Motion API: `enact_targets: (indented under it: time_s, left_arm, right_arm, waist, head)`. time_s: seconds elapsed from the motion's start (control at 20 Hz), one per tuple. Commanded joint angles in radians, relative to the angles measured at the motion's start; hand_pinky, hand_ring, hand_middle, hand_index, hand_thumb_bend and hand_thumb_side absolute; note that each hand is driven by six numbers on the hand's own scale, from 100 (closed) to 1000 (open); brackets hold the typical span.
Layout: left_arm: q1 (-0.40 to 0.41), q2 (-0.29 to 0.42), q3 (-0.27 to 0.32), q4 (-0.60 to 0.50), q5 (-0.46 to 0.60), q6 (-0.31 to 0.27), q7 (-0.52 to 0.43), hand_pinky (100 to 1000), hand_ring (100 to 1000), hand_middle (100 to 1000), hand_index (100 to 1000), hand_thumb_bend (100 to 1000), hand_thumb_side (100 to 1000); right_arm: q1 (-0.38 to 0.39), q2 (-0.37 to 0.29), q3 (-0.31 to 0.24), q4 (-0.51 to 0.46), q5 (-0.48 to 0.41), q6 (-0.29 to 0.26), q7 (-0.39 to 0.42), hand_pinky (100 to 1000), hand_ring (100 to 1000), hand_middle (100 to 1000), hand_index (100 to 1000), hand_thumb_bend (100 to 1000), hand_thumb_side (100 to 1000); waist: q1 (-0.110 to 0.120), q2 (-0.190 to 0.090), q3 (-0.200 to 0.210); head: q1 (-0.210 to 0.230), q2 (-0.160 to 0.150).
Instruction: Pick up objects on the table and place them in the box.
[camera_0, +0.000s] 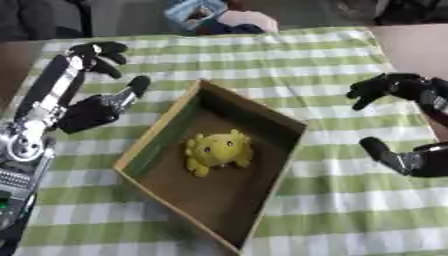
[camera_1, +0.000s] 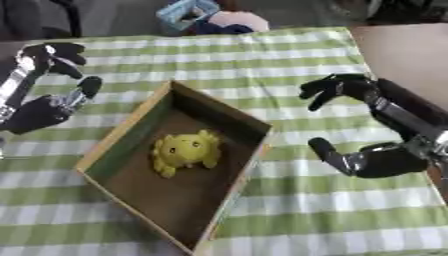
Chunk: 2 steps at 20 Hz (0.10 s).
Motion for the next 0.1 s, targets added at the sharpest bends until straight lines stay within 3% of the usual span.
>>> enact_targets:
  time_s: [0.05, 0.1]
  left_arm:
    - [-0.001, -0.005, -0.007, 0.012, 0.025, -0.015, 0.061, 788, 640, 671, 844, 432, 624]
    - [0.000, -0.007, -0.013, 0.020, 0.029, -0.021, 0.080, 788, 640, 671, 844, 432, 623]
  right_arm:
    - [-0.018, -0.029, -0.016, -0.017, 0.009, -0.002, -0.011, 819, 726, 785, 918, 210, 284]
    - [-0.019, -0.029, -0.016, -0.016, 0.010, -0.002, -0.012, 819, 726, 785, 918, 210, 284]
  waist:
    - [-0.002, -0.015, 0.002]
    - [-0.002, -0.015, 0.002]
  head:
    - [0.002, 0.010]
    - [0.002, 0.010]
